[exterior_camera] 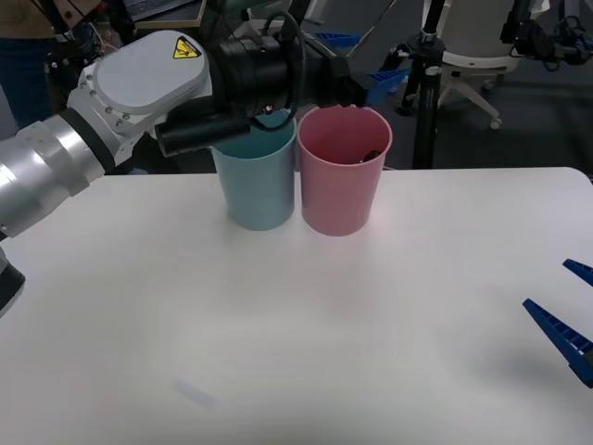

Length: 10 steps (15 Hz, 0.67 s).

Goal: Grasp the object on the table and drop it into the matching bin: aluminum can to the light blue bin, PET bottle to the pink bin.

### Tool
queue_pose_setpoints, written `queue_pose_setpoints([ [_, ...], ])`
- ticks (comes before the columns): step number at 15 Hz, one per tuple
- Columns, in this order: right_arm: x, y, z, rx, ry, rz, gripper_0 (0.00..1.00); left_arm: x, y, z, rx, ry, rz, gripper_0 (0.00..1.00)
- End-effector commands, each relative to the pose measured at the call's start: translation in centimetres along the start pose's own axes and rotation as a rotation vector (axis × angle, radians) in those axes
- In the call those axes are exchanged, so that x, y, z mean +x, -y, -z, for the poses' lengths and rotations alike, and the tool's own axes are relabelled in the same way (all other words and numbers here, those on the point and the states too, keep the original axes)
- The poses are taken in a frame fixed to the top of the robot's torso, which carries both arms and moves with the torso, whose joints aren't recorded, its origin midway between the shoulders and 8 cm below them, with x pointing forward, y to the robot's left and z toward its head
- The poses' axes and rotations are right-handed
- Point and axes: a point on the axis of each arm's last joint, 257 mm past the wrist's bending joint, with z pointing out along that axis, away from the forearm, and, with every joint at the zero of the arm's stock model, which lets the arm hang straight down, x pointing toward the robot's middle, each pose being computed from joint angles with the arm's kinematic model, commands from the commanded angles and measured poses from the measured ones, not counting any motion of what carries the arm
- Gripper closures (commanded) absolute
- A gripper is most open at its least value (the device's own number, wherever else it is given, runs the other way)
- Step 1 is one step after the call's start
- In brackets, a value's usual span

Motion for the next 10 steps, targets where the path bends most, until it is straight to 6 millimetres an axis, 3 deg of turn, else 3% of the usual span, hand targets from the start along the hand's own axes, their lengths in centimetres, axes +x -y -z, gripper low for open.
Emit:
queue_pose_setpoints([
  [1, 0.0, 0.0, 0.0, 0.0, 0.0, 0.0, 0.0, -0.3, -1.2, 2.1, 0.02, -0.007, -0.03, 0.0],
  [10, 0.0, 0.0, 0.0, 0.0, 0.0, 0.0, 0.0, -1.2, -2.4, 10.1, 0.048, 0.03, -0.1, 0.0],
])
